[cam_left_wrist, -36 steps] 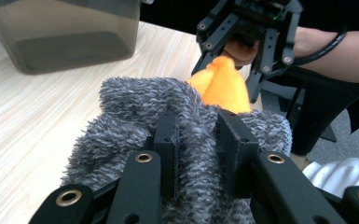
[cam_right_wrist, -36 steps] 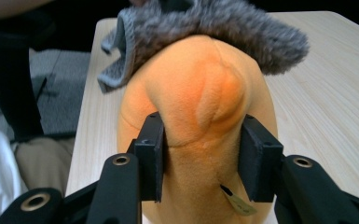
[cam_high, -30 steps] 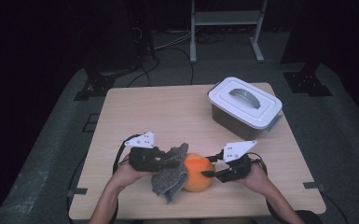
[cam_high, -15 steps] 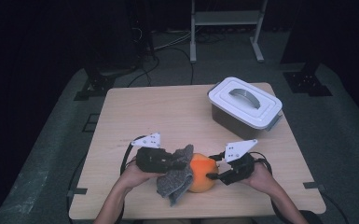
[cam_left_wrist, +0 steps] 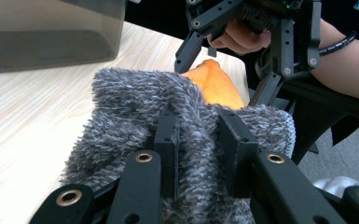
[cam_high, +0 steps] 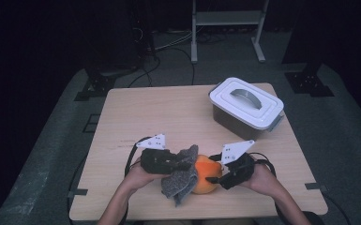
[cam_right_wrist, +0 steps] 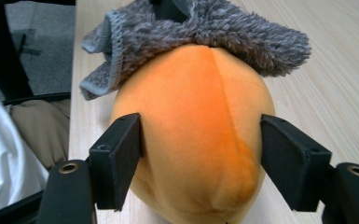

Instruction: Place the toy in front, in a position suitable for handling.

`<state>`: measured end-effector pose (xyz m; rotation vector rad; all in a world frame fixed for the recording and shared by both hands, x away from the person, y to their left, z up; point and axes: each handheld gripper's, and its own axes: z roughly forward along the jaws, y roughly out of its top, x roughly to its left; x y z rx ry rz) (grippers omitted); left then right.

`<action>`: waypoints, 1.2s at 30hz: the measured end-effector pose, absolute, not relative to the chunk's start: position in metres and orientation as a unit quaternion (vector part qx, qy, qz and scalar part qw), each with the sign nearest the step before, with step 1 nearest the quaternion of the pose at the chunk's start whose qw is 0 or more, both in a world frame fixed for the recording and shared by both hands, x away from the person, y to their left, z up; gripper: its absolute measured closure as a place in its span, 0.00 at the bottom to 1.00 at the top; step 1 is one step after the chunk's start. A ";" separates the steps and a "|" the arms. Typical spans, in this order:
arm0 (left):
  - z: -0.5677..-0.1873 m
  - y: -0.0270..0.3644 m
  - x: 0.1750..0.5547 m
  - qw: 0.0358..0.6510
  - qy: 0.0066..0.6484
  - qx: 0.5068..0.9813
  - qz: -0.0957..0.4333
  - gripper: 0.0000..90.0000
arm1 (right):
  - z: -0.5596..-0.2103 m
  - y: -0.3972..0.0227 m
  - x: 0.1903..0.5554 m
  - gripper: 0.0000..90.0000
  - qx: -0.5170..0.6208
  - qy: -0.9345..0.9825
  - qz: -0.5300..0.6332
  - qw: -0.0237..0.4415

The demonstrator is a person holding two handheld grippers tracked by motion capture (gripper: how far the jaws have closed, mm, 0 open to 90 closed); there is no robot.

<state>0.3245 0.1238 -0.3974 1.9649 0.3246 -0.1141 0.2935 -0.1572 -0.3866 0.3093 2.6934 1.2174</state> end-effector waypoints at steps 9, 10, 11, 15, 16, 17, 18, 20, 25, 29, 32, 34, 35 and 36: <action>-0.395 0.134 0.329 0.554 0.150 0.817 -0.054 0.80 | -0.392 -0.151 0.301 0.64 0.097 0.885 0.447 0.082; -0.392 0.137 0.329 0.557 0.152 0.815 -0.049 0.80 | -0.391 -0.151 0.303 0.65 0.095 0.883 0.453 0.078; -0.389 0.140 0.329 0.563 0.153 0.811 -0.046 0.80 | -0.389 -0.150 0.306 0.65 0.092 0.879 0.462 0.077; -0.374 0.157 0.330 0.591 0.152 0.792 -0.031 0.80 | -0.383 -0.142 0.314 0.65 0.083 0.856 0.506 0.070; -0.372 0.160 0.329 0.598 0.153 0.787 -0.030 0.80 | -0.383 -0.141 0.316 0.65 0.082 0.851 0.515 0.064; -0.372 0.162 0.329 0.597 0.153 0.787 -0.028 0.80 | -0.383 -0.140 0.319 0.64 0.077 0.847 0.524 0.055; -0.374 0.162 0.330 0.592 0.156 0.790 -0.028 0.80 | -0.385 -0.138 0.320 0.64 0.076 0.847 0.524 0.049; -0.382 0.158 0.331 0.577 0.163 0.800 -0.033 0.80 | -0.395 -0.135 0.324 0.62 0.069 0.857 0.509 0.037; -0.393 0.151 0.335 0.577 0.164 0.798 -0.054 0.80 | -0.410 -0.143 0.324 0.60 0.054 0.873 0.484 0.040; -0.398 0.143 0.334 0.574 0.163 0.800 -0.063 0.80 | -0.413 -0.159 0.325 0.57 0.061 0.879 0.471 0.040; -0.397 0.138 0.333 0.568 0.160 0.805 -0.060 0.80 | -0.416 -0.169 0.326 0.55 0.080 0.879 0.469 0.040; -0.397 0.137 0.333 0.564 0.157 0.809 -0.058 0.79 | -0.418 -0.175 0.329 0.54 0.099 0.877 0.469 0.038; -0.398 0.136 0.333 0.563 0.158 0.809 -0.059 0.79 | -0.419 -0.178 0.330 0.54 0.109 0.876 0.468 0.036; -0.398 0.136 0.333 0.561 0.158 0.811 -0.060 0.79 | -0.420 -0.180 0.330 0.53 0.115 0.876 0.467 0.036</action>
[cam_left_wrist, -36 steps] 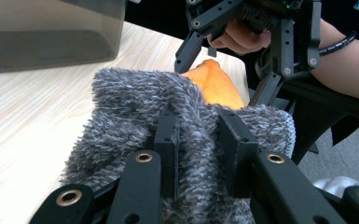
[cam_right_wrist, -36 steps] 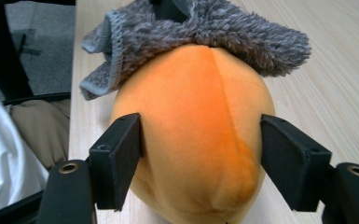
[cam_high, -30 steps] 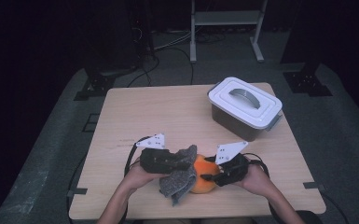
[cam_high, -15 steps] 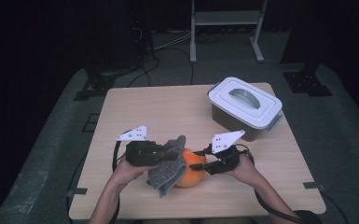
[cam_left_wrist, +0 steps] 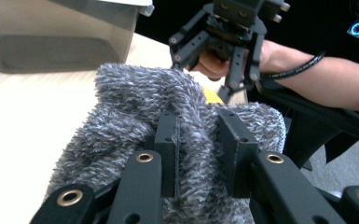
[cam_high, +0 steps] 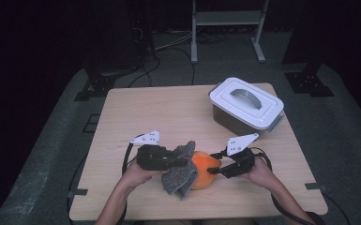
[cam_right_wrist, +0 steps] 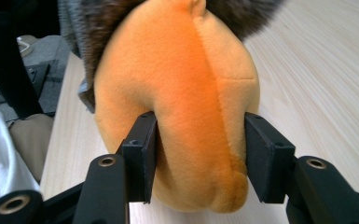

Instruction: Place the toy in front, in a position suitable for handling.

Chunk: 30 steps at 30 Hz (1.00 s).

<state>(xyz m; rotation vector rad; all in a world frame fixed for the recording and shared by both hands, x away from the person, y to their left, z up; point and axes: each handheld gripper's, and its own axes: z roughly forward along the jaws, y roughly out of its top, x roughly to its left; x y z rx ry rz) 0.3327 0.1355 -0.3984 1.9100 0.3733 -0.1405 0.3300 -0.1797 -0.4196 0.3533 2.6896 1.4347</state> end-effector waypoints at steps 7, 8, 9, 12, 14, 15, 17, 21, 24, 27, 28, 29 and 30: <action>-0.401 0.131 0.334 0.564 0.167 0.806 -0.059 0.79 | -0.413 -0.182 0.324 0.31 0.139 0.873 0.466 0.026; -0.402 0.130 0.334 0.565 0.167 0.806 -0.061 0.79 | -0.411 -0.181 0.320 0.30 0.140 0.873 0.466 0.030; -0.402 0.129 0.334 0.564 0.165 0.807 -0.061 0.79 | -0.408 -0.179 0.317 0.29 0.138 0.875 0.463 0.038; -0.401 0.125 0.333 0.561 0.159 0.810 -0.063 0.79 | -0.404 -0.170 0.312 0.28 0.127 0.881 0.453 0.059; -0.401 0.123 0.333 0.561 0.157 0.810 -0.067 0.79 | -0.401 -0.165 0.310 0.28 0.123 0.880 0.454 0.065; -0.402 0.123 0.332 0.562 0.157 0.809 -0.069 0.79 | -0.400 -0.163 0.310 0.28 0.121 0.879 0.457 0.067; -0.401 0.122 0.332 0.561 0.156 0.810 -0.067 0.79 | -0.399 -0.157 0.310 0.32 0.114 0.879 0.456 0.072; -0.401 0.125 0.333 0.557 0.158 0.813 -0.061 0.79 | -0.402 -0.158 0.314 0.44 0.105 0.882 0.453 0.072; -0.403 0.125 0.334 0.554 0.160 0.815 -0.059 0.79 | -0.404 -0.161 0.314 0.46 0.104 0.880 0.458 0.071; -0.405 0.126 0.335 0.549 0.162 0.818 -0.060 0.79 | -0.406 -0.166 0.313 0.48 0.100 0.880 0.459 0.072; -0.407 0.127 0.336 0.547 0.165 0.818 -0.061 0.79 | -0.406 -0.167 0.313 0.48 0.099 0.880 0.458 0.073; -0.408 0.127 0.336 0.546 0.167 0.819 -0.063 0.79 | -0.407 -0.170 0.312 0.48 0.098 0.880 0.458 0.072; -0.409 0.127 0.336 0.544 0.167 0.820 -0.064 0.79 | -0.408 -0.173 0.312 0.48 0.096 0.881 0.458 0.072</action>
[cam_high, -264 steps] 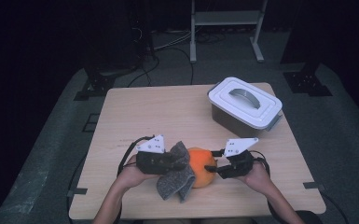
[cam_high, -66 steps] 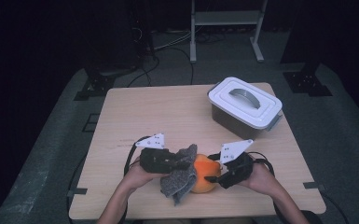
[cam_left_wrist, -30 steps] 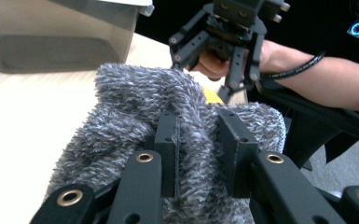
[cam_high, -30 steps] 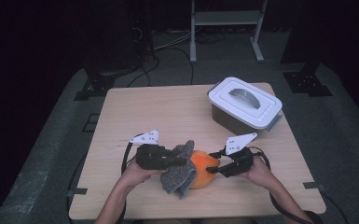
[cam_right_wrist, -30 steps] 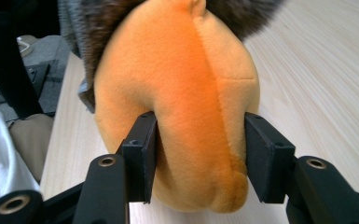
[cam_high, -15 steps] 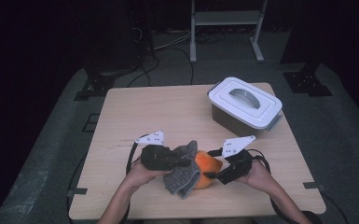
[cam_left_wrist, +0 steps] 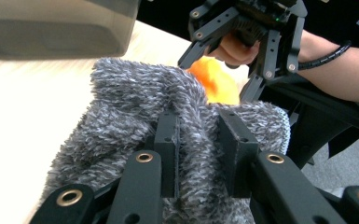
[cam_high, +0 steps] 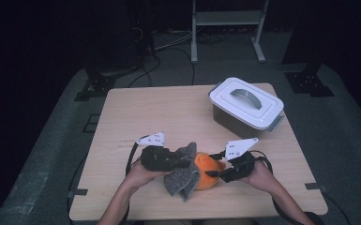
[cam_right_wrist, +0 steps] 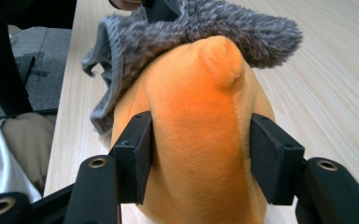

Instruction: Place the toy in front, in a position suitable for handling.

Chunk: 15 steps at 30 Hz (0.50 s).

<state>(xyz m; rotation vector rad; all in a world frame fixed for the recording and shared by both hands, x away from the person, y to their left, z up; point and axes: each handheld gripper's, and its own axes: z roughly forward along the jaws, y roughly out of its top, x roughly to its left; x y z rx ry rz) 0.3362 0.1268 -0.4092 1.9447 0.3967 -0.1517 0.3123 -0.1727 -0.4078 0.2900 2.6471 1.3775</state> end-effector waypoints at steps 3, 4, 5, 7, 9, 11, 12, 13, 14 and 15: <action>-0.412 0.125 0.337 0.539 0.168 0.823 -0.066 0.79 | -0.410 -0.182 0.311 0.48 0.097 0.882 0.456 0.072; -0.413 0.124 0.337 0.536 0.169 0.824 -0.066 0.79 | -0.411 -0.185 0.312 0.48 0.098 0.881 0.456 0.071; -0.414 0.124 0.337 0.533 0.169 0.826 -0.065 0.79 | -0.412 -0.190 0.312 0.48 0.104 0.881 0.456 0.070; -0.416 0.123 0.338 0.529 0.171 0.829 -0.066 0.79 | -0.414 -0.197 0.313 0.47 0.116 0.881 0.454 0.067; -0.417 0.121 0.338 0.528 0.172 0.829 -0.069 0.78 | -0.415 -0.202 0.313 0.45 0.130 0.880 0.452 0.063; -0.417 0.120 0.337 0.527 0.170 0.830 -0.067 0.78 | -0.413 -0.203 0.312 0.39 0.144 0.879 0.450 0.056; -0.416 0.119 0.337 0.526 0.168 0.831 -0.067 0.78 | -0.410 -0.203 0.310 0.36 0.150 0.880 0.447 0.055; -0.416 0.119 0.336 0.527 0.167 0.830 -0.069 0.78 | -0.408 -0.202 0.308 0.33 0.153 0.881 0.445 0.056; -0.416 0.118 0.336 0.527 0.166 0.831 -0.070 0.78 | -0.405 -0.202 0.305 0.31 0.155 0.879 0.447 0.056; -0.416 0.117 0.335 0.527 0.164 0.831 -0.072 0.78 | -0.403 -0.201 0.302 0.30 0.157 0.878 0.450 0.058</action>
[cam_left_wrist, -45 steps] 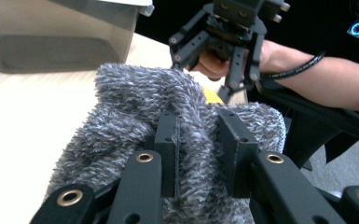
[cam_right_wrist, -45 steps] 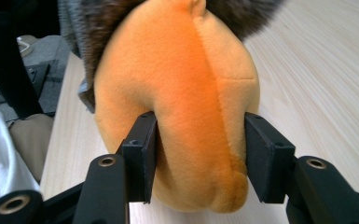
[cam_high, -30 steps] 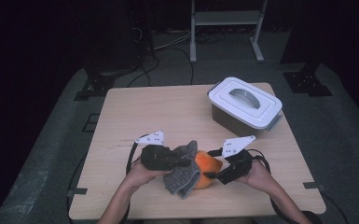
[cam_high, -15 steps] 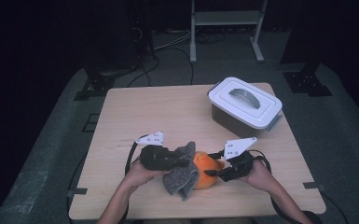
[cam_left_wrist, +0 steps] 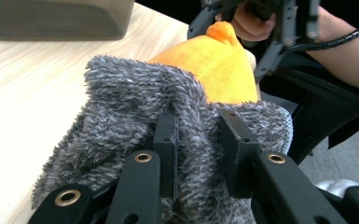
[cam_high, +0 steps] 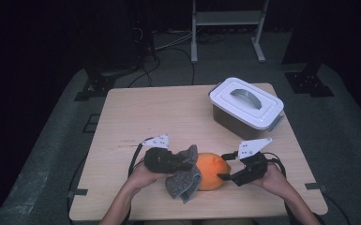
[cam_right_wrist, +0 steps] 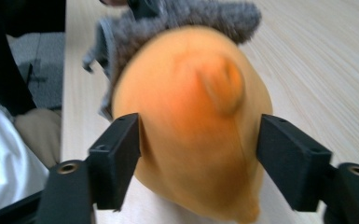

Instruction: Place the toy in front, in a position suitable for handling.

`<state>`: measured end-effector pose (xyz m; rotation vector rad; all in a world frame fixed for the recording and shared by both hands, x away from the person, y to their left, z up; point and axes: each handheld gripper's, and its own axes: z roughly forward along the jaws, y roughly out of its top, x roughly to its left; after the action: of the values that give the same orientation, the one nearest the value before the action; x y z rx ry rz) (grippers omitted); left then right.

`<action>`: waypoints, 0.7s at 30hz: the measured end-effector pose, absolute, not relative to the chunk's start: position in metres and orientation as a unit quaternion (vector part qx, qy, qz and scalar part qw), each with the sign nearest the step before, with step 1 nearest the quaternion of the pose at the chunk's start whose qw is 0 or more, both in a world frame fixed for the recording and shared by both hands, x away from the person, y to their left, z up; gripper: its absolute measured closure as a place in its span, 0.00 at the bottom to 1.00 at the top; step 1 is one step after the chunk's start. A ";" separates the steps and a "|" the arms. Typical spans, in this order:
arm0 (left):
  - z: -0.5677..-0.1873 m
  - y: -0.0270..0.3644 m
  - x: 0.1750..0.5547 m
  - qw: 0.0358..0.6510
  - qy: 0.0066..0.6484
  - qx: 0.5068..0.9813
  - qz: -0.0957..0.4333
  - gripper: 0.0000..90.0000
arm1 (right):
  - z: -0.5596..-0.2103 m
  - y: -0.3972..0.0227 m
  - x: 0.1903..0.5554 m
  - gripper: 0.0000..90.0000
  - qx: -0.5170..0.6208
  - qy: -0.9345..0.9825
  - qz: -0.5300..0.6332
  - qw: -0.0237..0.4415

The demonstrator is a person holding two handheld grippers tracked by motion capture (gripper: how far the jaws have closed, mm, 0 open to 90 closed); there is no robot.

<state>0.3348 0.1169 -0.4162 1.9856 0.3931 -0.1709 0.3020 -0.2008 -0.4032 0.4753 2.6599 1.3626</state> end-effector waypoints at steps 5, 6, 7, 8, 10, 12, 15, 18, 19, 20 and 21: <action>-0.415 0.112 0.332 0.526 0.158 0.832 -0.074 0.78 | -0.400 -0.186 0.291 0.25 0.169 0.887 0.422 0.080; -0.415 0.111 0.332 0.525 0.157 0.833 -0.073 0.78 | -0.401 -0.183 0.292 0.26 0.172 0.890 0.414 0.088; -0.416 0.111 0.331 0.524 0.158 0.834 -0.071 0.78 | -0.404 -0.181 0.293 0.27 0.178 0.890 0.410 0.087; -0.417 0.110 0.331 0.523 0.161 0.834 -0.070 0.78 | -0.407 -0.179 0.294 0.30 0.182 0.889 0.411 0.085; -0.417 0.112 0.332 0.523 0.165 0.834 -0.069 0.78 | -0.412 -0.179 0.297 0.42 0.183 0.884 0.423 0.084; -0.415 0.116 0.334 0.524 0.165 0.833 -0.066 0.78 | -0.413 -0.181 0.300 0.53 0.171 0.879 0.437 0.080; -0.410 0.122 0.335 0.531 0.167 0.829 -0.055 0.78 | -0.410 -0.182 0.307 0.62 0.155 0.866 0.471 0.065; -0.398 0.131 0.334 0.546 0.167 0.820 -0.043 0.79 | -0.405 -0.172 0.312 0.64 0.129 0.864 0.483 0.064; -0.393 0.137 0.334 0.555 0.167 0.814 -0.041 0.79 | -0.404 -0.170 0.313 0.64 0.123 0.862 0.487 0.064; -0.389 0.141 0.335 0.565 0.167 0.807 -0.042 0.79 | -0.402 -0.166 0.316 0.64 0.113 0.858 0.497 0.063; -0.387 0.144 0.335 0.571 0.168 0.802 -0.043 0.79 | -0.401 -0.163 0.318 0.64 0.102 0.856 0.504 0.062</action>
<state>0.3348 0.1442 -0.3872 1.8825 0.3937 -0.1020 0.3178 -0.1632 -0.4013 0.3096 2.5872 1.5230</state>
